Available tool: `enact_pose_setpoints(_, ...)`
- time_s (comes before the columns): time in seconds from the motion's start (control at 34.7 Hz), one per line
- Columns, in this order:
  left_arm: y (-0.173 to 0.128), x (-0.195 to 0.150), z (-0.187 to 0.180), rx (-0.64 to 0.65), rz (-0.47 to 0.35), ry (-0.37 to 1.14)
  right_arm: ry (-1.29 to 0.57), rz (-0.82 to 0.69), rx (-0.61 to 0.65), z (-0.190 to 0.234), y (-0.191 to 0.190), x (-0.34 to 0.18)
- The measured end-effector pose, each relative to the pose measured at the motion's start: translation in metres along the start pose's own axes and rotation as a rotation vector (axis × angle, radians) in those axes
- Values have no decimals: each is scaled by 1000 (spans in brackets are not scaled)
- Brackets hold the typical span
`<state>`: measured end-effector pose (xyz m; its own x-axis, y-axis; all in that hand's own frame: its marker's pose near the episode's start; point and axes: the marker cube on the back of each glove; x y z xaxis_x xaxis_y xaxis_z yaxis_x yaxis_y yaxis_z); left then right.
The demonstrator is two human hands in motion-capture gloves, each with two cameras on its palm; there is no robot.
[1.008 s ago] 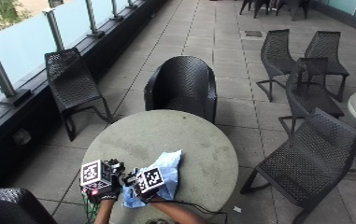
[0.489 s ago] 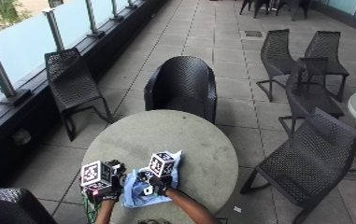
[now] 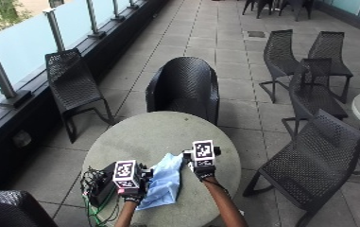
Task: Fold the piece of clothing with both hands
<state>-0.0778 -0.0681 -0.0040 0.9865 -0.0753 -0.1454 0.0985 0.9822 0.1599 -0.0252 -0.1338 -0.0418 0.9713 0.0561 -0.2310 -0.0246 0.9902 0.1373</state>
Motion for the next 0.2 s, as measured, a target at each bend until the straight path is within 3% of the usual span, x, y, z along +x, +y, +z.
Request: enact_pose_setpoints(0.2, 3, 20, 8, -89, 54, 20, -126, 107, 73, 5, 18, 23)
